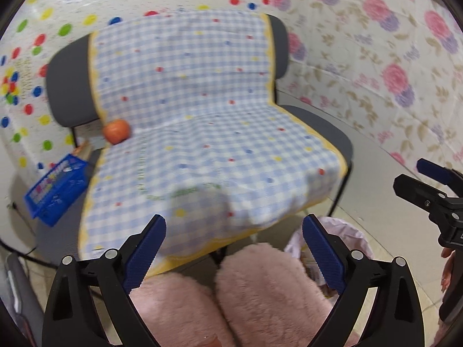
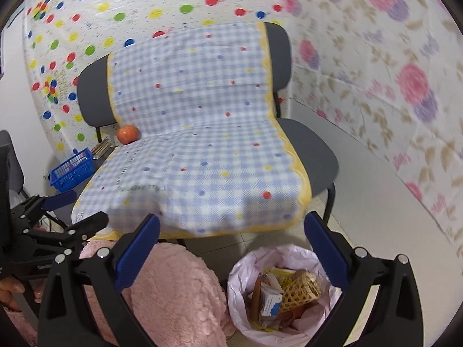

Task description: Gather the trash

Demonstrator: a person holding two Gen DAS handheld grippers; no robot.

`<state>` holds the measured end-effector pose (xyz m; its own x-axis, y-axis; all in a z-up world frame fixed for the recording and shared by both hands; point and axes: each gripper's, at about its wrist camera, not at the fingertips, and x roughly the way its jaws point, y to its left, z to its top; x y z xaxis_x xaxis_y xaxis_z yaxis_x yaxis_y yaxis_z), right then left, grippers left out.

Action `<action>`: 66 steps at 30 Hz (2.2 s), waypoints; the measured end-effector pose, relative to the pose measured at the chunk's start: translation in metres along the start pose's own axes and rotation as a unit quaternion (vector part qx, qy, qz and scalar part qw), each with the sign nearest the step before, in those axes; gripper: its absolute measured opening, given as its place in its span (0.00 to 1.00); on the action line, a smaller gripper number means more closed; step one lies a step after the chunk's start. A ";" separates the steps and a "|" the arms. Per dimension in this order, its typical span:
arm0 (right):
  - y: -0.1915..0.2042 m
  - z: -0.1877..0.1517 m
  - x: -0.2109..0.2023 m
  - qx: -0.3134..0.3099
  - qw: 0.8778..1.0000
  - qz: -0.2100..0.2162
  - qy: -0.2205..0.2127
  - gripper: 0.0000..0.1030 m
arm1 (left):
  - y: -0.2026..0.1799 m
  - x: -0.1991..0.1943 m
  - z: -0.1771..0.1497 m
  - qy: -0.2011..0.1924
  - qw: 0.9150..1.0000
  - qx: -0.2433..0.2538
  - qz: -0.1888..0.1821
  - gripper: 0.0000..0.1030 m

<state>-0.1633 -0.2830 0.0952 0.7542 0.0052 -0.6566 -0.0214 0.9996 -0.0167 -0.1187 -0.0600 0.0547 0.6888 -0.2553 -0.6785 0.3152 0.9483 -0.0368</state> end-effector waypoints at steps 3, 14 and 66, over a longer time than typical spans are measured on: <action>0.015 0.006 -0.001 -0.012 1.000 -0.001 0.000 0.95 | 0.016 -0.011 0.001 -0.004 0.999 -0.013 0.033 0.91; 0.047 0.021 -0.006 -0.041 0.999 0.027 -0.023 0.95 | 0.063 -0.037 0.007 -0.020 0.994 -0.056 0.089 0.91; 0.060 0.019 0.007 -0.036 0.999 0.031 -0.017 0.95 | 0.069 -0.036 0.010 -0.015 0.994 -0.060 0.089 0.91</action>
<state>-0.1475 -0.2223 0.1040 0.7713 0.0682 -0.6328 -0.1145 0.9929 -0.0325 -0.1156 0.0132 0.0836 0.7467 -0.0850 -0.6598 0.1072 0.9942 -0.0067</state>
